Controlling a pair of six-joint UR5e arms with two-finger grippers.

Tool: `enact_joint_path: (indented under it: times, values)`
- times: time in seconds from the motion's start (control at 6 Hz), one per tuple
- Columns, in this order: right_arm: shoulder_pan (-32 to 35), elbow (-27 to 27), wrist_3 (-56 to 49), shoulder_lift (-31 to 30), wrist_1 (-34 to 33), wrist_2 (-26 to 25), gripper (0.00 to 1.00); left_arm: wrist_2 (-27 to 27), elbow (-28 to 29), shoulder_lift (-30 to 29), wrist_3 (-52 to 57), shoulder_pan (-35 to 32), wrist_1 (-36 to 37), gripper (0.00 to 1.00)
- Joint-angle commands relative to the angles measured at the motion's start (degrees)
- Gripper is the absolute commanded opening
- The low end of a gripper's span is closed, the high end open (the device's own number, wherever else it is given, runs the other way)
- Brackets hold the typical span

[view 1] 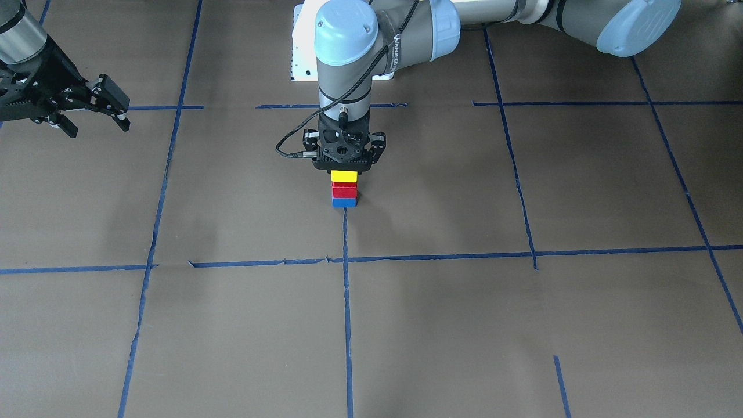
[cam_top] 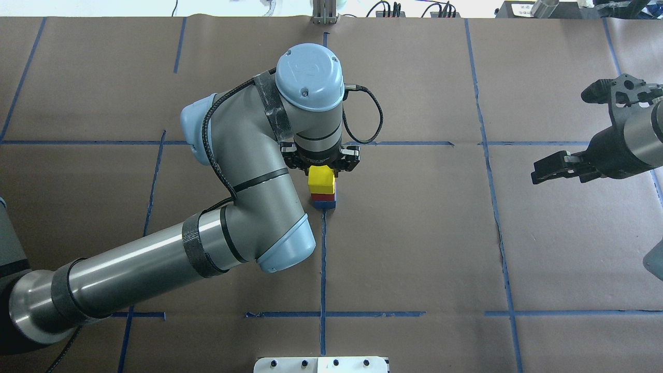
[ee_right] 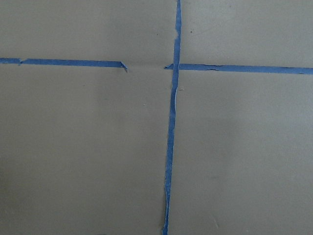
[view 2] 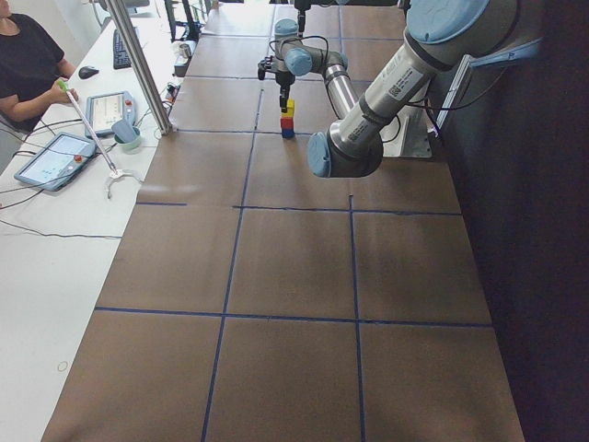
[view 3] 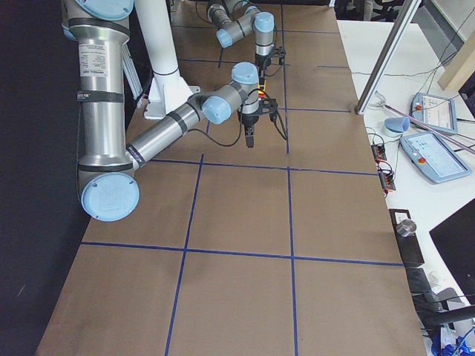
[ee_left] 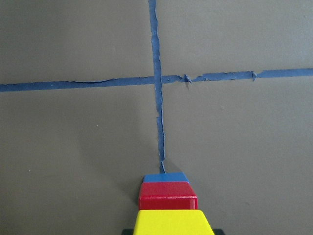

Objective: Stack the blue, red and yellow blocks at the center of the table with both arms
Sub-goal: 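Lower the yellow cube onto the red cube and open the left gripper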

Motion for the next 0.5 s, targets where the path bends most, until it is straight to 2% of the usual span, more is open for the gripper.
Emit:
enact_joint_path:
  times: [0.0,0.17,0.33]
  values:
    - [0.00,-0.09,0.00,0.07,0.00,-0.08,1.00,0.08,0.32,-0.04,0.02,0.05,-0.29,0.01]
    - [0.00,-0.09,0.00,0.16,0.00,0.01,1.00,0.08,0.32,-0.13,0.02,0.05,-0.46,0.07]
    - [0.00,-0.09,0.00,0.16,0.00,0.01,1.00,0.08,0.32,-0.13,0.02,0.05,-0.46,0.26]
